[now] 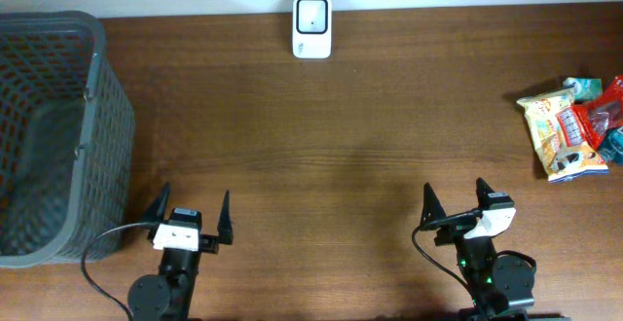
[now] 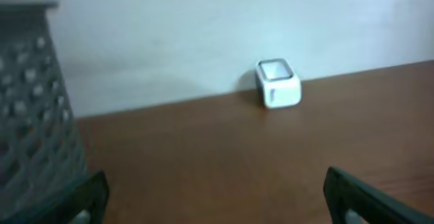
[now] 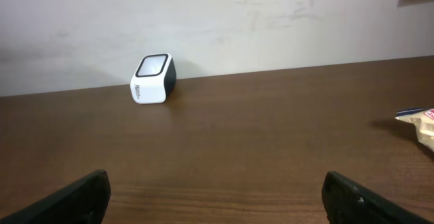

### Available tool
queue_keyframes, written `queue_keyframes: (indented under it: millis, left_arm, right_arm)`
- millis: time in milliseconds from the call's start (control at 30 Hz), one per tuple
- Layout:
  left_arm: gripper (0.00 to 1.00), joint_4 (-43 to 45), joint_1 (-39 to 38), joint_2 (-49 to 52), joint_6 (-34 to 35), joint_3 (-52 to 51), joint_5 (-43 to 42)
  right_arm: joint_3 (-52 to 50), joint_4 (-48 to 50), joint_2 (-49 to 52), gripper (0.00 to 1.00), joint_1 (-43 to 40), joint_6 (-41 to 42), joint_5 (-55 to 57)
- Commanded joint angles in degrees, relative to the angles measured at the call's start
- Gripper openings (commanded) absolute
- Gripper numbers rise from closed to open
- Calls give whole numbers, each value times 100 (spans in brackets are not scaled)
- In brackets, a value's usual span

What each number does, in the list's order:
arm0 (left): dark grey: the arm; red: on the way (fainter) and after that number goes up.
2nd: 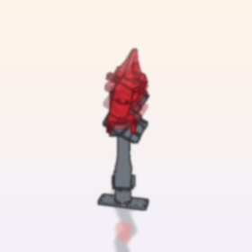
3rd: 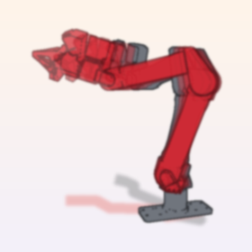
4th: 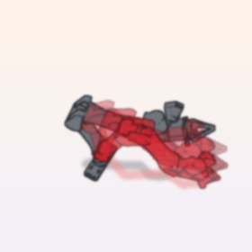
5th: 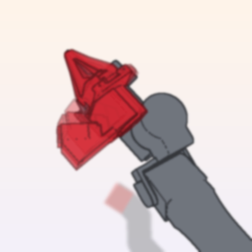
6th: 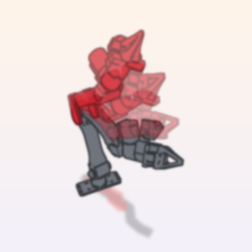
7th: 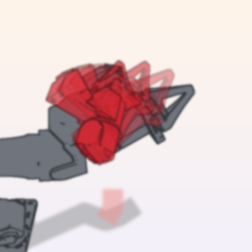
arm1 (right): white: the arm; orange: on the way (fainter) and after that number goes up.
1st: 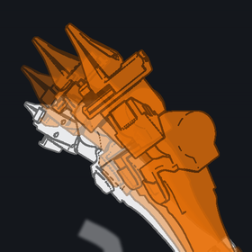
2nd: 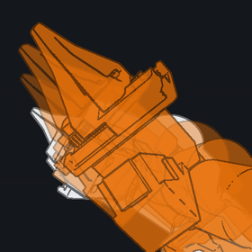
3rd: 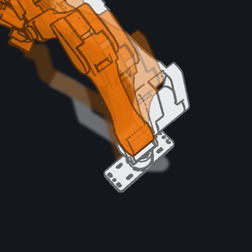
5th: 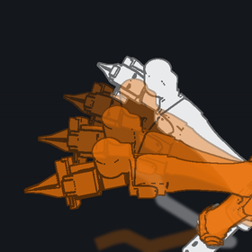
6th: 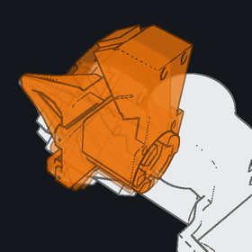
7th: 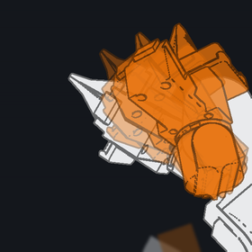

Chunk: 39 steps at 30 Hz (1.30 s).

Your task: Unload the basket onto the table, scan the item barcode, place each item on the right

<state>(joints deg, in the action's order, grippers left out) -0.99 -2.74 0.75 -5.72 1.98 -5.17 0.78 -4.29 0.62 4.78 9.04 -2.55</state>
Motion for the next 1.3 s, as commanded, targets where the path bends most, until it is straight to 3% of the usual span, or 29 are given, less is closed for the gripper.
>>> queue_keyframes:
  millis: [0, 300, 400, 500, 1267]
  left_arm:
    - [99, 7, 42, -48, 313, -144, 566]
    - [99, -372, 42, -48, 313, -144, 831]
    - [99, -337, 57, -48, 826, -146, 1202]
    - [99, -339, 184, -46, 896, -146, 1209]
    - [99, -376, 256, -46, 483, -140, 796]
  right_arm:
    - [-46, -17, -37, 98, 42, 0, 46]
    - [-46, -17, -37, 98, 42, -2, 46]
    - [-46, -15, -37, 98, 42, -2, 46]
    - [-46, -17, -37, 98, 42, -2, 46]
    - [-46, -17, -37, 98, 42, -2, 46]
